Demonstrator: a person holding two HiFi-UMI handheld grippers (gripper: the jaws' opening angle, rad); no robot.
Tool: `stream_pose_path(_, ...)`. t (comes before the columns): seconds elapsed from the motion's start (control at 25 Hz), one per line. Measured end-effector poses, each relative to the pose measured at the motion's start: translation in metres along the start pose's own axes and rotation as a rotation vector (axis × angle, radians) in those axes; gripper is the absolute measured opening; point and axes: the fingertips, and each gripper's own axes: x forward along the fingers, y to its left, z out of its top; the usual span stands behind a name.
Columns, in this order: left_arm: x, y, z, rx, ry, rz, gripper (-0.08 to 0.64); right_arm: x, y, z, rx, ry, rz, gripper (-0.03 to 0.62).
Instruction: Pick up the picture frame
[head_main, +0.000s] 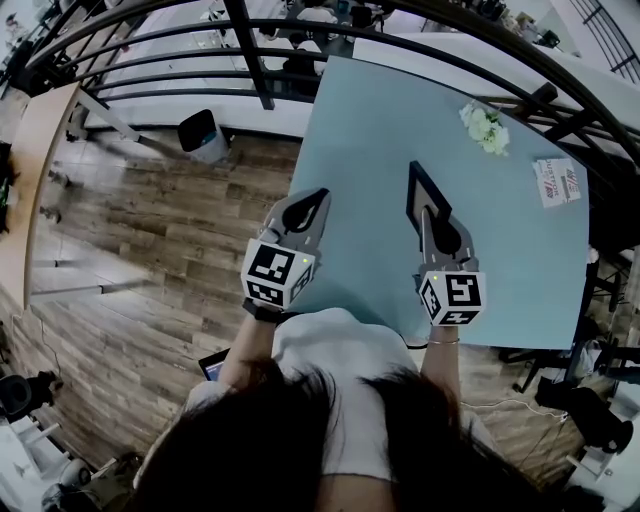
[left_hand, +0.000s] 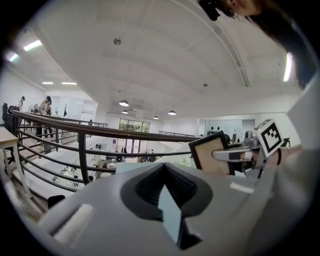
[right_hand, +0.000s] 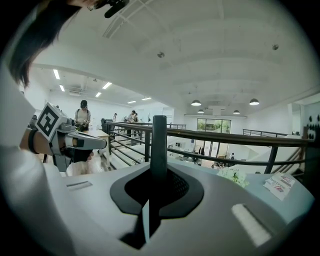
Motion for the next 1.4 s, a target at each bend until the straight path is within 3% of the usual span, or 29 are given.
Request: stream_pose_path(1.4, -0.001, 0.015, 0.006, -0.036, -0.013, 0.01, 0.057, -0.002, 0.001, 0.001, 0.034, 0.007, -0.012, 0.012)
